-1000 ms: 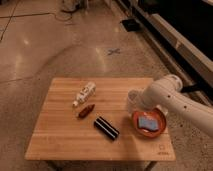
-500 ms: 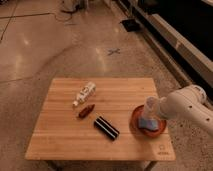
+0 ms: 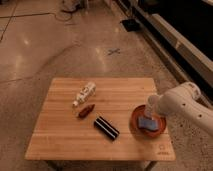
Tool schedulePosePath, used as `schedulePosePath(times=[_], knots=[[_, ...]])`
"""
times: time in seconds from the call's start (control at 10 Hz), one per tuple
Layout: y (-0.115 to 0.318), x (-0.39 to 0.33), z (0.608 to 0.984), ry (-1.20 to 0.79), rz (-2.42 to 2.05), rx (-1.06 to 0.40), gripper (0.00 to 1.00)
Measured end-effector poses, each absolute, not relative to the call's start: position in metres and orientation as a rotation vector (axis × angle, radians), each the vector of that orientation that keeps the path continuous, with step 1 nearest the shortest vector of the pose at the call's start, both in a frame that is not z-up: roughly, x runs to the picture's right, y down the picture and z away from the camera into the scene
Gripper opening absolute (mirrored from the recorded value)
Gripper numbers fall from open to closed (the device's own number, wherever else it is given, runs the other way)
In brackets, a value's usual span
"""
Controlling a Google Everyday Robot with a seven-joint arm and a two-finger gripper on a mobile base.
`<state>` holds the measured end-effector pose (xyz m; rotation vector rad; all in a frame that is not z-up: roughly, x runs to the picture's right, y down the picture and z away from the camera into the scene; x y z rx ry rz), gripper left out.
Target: Place the ceramic cup in the ceramic bowl
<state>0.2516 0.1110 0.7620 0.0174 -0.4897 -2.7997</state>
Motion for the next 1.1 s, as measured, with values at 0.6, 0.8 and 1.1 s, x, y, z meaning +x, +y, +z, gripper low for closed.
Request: schedulePosePath(times=[0.6, 0.8, 1.1], knots=[[0.109, 0.241, 0.778, -0.423, -2.867, -0.042, 0.80], [0.110, 0.244, 0.775, -0.400, -2.880, -0.054, 0.80], [0.109, 0.236, 0.753, -0.367, -2.918, 0.010, 0.80]])
